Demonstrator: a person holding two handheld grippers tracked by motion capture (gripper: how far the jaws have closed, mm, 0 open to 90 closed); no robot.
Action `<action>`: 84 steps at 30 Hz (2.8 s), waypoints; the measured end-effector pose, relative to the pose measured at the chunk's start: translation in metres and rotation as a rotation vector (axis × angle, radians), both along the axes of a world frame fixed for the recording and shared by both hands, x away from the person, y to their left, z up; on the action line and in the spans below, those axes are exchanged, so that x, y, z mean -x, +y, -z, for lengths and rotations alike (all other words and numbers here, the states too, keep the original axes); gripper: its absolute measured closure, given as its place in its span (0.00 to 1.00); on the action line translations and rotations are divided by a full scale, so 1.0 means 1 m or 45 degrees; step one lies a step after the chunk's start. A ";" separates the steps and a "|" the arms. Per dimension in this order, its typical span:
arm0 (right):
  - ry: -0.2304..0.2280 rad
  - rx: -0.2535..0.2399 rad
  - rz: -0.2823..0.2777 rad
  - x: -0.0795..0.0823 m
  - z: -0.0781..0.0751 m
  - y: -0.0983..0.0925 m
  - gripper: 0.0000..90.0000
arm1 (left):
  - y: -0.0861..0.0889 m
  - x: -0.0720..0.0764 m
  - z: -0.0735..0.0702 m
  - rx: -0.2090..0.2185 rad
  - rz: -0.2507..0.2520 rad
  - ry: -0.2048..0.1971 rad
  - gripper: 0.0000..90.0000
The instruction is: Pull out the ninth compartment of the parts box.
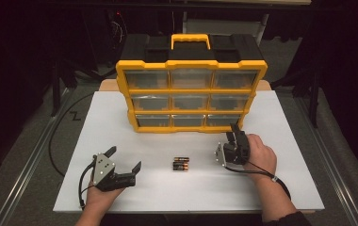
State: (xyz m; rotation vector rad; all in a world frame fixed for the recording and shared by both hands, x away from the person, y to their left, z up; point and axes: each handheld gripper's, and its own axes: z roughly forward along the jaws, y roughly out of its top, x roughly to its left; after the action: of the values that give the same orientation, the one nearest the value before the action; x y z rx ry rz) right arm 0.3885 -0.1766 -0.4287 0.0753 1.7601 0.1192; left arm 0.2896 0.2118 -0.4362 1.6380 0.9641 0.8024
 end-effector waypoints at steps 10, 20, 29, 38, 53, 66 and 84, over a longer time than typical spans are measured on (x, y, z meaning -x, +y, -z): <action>-0.043 0.019 -0.019 -0.010 -0.008 0.013 0.72 | 0.001 0.000 0.000 0.011 0.012 0.007 0.01; -0.049 0.021 -0.003 -0.019 -0.015 0.020 0.78 | 0.002 -0.001 0.000 0.020 0.012 0.011 0.01; -0.054 0.086 -0.013 -0.026 -0.017 0.023 0.80 | 0.003 0.000 -0.001 0.029 0.009 0.008 0.01; -0.058 0.083 -0.006 -0.027 -0.016 0.022 0.84 | 0.003 0.000 -0.001 0.028 0.010 0.010 0.01; -0.069 0.087 0.006 -0.032 -0.010 0.024 0.85 | 0.004 0.000 -0.001 0.037 0.010 0.008 0.01; -0.112 0.116 0.011 -0.031 -0.010 0.026 0.88 | 0.005 0.000 -0.002 0.042 0.011 0.008 0.02; -0.078 0.107 0.007 -0.022 -0.014 0.025 0.91 | 0.005 0.000 -0.002 0.050 0.013 0.007 0.02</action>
State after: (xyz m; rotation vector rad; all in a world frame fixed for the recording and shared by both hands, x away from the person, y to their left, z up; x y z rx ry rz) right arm 0.4107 -0.1511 -0.4150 0.0157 1.7018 0.0428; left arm 0.2898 0.2170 -0.4343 1.6106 0.9689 0.7679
